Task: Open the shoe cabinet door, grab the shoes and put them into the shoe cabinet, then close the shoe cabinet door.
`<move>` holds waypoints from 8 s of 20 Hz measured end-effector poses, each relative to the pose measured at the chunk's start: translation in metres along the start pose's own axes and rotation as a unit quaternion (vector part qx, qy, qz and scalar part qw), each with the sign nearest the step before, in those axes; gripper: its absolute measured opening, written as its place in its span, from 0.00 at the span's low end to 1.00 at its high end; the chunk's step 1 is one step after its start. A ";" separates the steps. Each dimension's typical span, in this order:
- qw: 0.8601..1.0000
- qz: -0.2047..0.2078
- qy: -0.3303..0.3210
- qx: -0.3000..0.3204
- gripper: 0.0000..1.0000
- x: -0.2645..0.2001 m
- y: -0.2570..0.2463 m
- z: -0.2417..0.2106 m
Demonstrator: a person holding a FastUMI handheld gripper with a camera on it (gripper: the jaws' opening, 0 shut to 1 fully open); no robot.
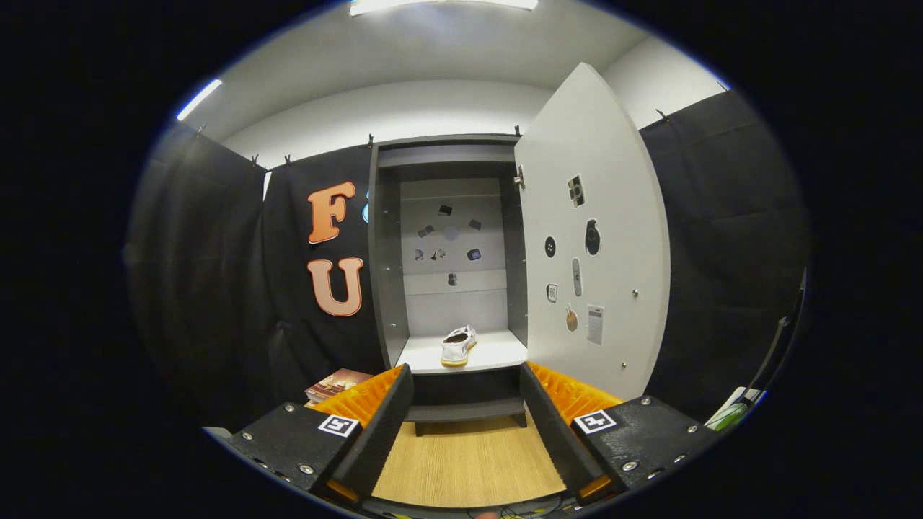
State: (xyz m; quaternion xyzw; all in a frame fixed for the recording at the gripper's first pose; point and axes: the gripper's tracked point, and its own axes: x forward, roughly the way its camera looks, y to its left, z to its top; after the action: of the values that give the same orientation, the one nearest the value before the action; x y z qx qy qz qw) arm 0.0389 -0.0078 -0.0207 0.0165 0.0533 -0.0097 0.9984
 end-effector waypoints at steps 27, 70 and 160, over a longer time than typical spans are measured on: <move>1.000 -0.005 -0.002 0.013 0.95 0.063 -0.229 0.013; 0.985 0.171 0.003 0.022 0.93 0.110 -0.019 0.002; 0.999 0.016 -0.028 0.000 0.95 -0.051 0.024 0.035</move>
State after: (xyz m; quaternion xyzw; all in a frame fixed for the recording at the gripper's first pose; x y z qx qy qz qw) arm -0.0076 0.0163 0.0199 0.0173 0.0252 0.0055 0.9995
